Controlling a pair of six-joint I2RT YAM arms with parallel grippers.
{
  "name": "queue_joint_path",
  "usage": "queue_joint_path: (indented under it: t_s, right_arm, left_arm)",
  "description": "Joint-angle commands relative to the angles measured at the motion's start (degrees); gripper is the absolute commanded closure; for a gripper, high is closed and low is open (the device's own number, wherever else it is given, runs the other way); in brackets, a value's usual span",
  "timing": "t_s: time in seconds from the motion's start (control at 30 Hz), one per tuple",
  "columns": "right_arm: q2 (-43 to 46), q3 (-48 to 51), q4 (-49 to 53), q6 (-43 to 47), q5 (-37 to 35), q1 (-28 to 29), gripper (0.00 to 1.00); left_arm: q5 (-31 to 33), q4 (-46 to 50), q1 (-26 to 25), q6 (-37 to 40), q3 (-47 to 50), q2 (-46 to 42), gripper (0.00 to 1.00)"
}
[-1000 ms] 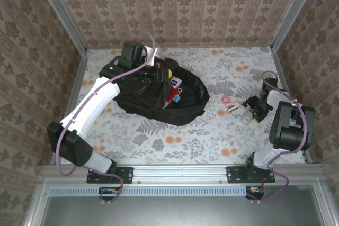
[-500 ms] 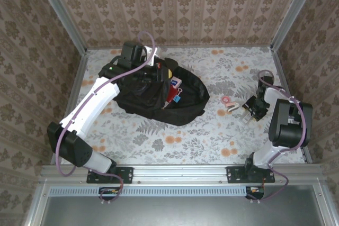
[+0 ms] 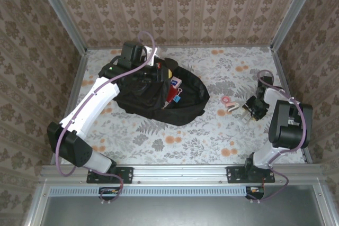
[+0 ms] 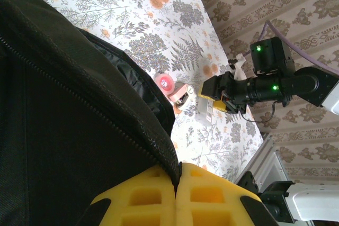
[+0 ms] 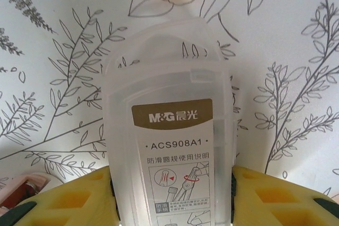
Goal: Pack books, pencil case, and school supplies into a backpack
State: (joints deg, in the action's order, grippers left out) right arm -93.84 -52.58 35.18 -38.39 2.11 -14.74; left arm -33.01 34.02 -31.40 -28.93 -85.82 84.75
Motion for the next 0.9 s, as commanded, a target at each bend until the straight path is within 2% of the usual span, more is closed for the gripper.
queue_joint_path:
  t_s: [0.0,0.23,0.47,0.67,0.87]
  right_arm:
    - [1.71,1.69,4.50,-1.29,1.33,0.60,0.52]
    - [6.92,2.37,6.02,-1.81,0.95,0.67,0.52]
    - [18.41,2.50,8.73,-3.27,1.50,1.82,0.53]
    - [27.21,-0.76,9.93,-4.26,3.85,9.48,0.53]
    - [28.13,-4.36,6.30,-6.75,9.75,17.62,0.53]
  left_arm:
    - [-1.66,-2.82,0.28,-0.25,0.05,-2.53,1.00]
    - [-1.53,-2.90,0.28,-0.26,0.14,-2.32,1.00]
    - [-2.14,-3.21,0.20,-0.78,-0.12,-1.36,1.00]
    - [-1.49,-1.55,-0.85,-0.08,-1.80,-0.31,1.00]
    - [-0.77,-0.41,-1.52,0.10,-2.77,0.10,1.00]
